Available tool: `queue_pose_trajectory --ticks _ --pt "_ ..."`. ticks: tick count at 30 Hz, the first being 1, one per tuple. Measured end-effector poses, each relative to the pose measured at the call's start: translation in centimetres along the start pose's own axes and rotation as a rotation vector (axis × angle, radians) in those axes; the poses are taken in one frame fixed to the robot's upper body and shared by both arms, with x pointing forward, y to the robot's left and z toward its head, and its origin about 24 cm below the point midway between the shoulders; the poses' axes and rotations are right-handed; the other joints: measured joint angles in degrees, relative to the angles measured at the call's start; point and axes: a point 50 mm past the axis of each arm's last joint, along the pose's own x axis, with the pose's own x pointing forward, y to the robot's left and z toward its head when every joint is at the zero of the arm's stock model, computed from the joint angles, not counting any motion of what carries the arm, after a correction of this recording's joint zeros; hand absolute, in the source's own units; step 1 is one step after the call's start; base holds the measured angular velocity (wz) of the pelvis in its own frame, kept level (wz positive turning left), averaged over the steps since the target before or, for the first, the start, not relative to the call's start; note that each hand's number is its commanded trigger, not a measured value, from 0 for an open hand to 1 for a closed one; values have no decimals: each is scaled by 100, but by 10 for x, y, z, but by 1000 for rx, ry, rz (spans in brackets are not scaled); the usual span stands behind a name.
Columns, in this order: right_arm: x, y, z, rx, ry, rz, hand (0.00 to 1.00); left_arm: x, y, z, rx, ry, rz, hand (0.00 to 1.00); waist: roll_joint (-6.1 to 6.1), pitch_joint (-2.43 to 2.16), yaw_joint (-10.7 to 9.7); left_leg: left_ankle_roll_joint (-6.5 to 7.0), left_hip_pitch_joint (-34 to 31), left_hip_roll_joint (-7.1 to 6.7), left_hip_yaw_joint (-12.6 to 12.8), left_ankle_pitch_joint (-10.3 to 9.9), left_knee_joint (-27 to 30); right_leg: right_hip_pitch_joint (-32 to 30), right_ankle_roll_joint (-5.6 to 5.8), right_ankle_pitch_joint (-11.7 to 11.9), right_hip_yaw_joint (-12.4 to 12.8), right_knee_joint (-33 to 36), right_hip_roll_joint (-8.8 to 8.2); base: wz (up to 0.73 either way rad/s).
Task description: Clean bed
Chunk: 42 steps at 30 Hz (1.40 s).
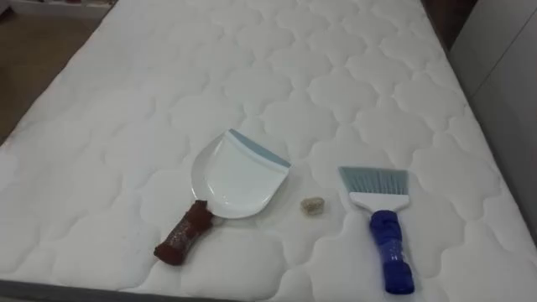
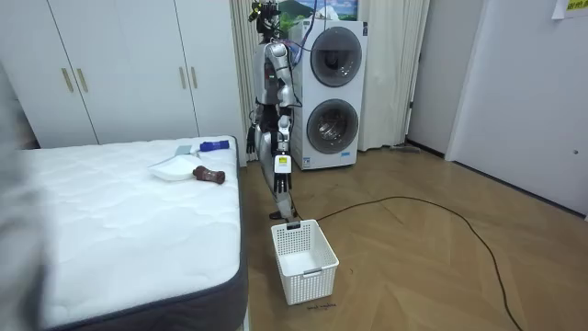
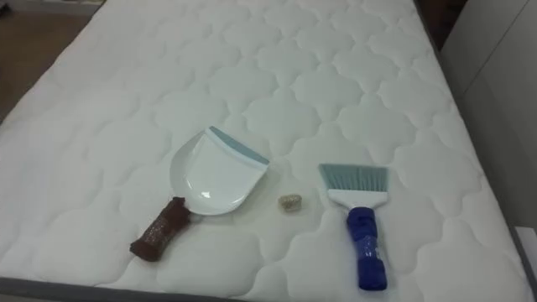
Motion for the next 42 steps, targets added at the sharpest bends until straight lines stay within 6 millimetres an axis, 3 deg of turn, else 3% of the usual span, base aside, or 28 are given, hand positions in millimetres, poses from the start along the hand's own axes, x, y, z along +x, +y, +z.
queue_pose_trajectory --ticks 7,11,16,25,31,36,42 --pt "0 0 0 0 -2 10 0 0 0 1 0 -3 -3 0 33 -11 -10 -1 -12 -3 -22 -1 -80 -50 0 0 -18 -5 2 2" --pt "0 0 0 2 -1 2 0 0 0 0 -3 1 4 0 -11 5 -5 2 -43 -9 -21 1 -75 -86 1 -1 -4 -16 1 0" --pt "0 -1 1 4 -20 -19 0 0 4 4 -10 -18 49 0 -16 -26 -13 1 -66 -9 7 3 23 -91 1 1 7 -12 3 -1" --pt "0 -5 9 65 -97 -49 0 -7 36 58 -203 -295 297 0 -13 -22 -10 1 -135 -16 -15 3 81 -69 5 10 -21 -10 4 3" --pt "-1 -6 14 88 -139 -57 0 -22 56 96 -275 -506 434 0 1 -21 -6 1 -153 -13 3 3 13 -121 10 13 -7 -10 8 0" --pt "-1 -6 17 91 -163 -55 0 -50 72 134 -314 -743 521 0 -21 -39 -7 16 -194 -8 31 14 17 -162 22 33 6 -11 3 -2" --pt "-1 -5 17 88 -175 -28 0 -59 73 148 -284 -834 519 0 5 -32 -71 18 -180 -3 72 16 9 -161 24 34 96 -32 8 -3"
